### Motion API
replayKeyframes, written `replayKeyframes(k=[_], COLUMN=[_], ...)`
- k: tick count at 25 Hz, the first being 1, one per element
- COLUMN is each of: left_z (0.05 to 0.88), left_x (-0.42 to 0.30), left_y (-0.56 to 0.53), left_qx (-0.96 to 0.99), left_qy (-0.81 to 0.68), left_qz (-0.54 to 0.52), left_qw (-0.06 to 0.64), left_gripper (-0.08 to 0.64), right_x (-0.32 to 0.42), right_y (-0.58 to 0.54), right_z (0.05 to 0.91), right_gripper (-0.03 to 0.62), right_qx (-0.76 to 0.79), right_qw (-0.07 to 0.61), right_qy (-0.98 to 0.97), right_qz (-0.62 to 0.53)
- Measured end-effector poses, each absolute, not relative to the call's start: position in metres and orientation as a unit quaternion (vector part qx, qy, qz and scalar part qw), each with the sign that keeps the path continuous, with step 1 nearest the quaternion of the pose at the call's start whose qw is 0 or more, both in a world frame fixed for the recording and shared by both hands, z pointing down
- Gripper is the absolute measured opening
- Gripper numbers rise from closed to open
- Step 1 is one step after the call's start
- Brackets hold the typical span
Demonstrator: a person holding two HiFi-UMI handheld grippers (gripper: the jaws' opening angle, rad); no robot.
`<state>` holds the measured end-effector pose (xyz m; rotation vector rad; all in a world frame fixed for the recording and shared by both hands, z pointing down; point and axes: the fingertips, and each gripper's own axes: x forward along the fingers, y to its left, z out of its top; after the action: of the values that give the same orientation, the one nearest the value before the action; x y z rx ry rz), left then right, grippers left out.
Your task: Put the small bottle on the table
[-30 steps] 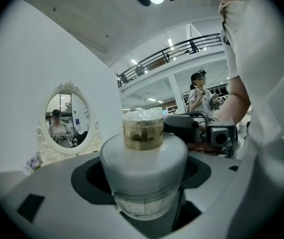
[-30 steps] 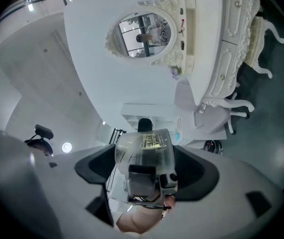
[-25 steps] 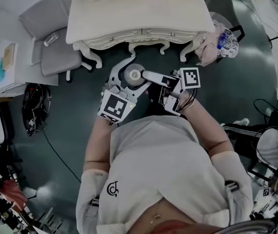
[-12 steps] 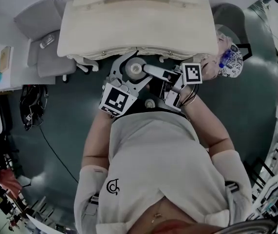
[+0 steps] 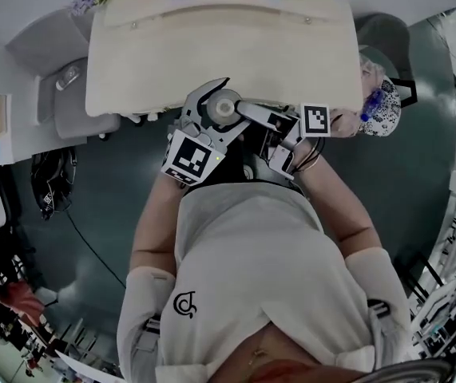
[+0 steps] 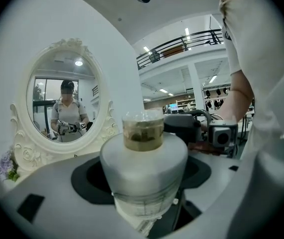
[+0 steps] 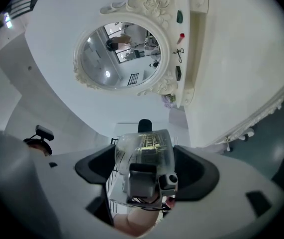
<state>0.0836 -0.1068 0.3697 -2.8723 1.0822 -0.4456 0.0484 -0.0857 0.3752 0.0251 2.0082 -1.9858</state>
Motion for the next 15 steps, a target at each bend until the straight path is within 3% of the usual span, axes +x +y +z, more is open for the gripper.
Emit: replayKeyframes(k=[15], left_z=[0.428], left_x=[0.031], left_y=[-0.222], left_qx=[-0.941], left_qy=[0.302], left_qz=[-0.151], left_qw=[-0.018], left_gripper=[0.351], right_x=[-0.006], right_y=[-0.203], right_z=[0.428], right_gripper=[0.371], right_qx=[-0.031], right_qw=[0.155], right_qy=[0.688], right_qz=[-0.708])
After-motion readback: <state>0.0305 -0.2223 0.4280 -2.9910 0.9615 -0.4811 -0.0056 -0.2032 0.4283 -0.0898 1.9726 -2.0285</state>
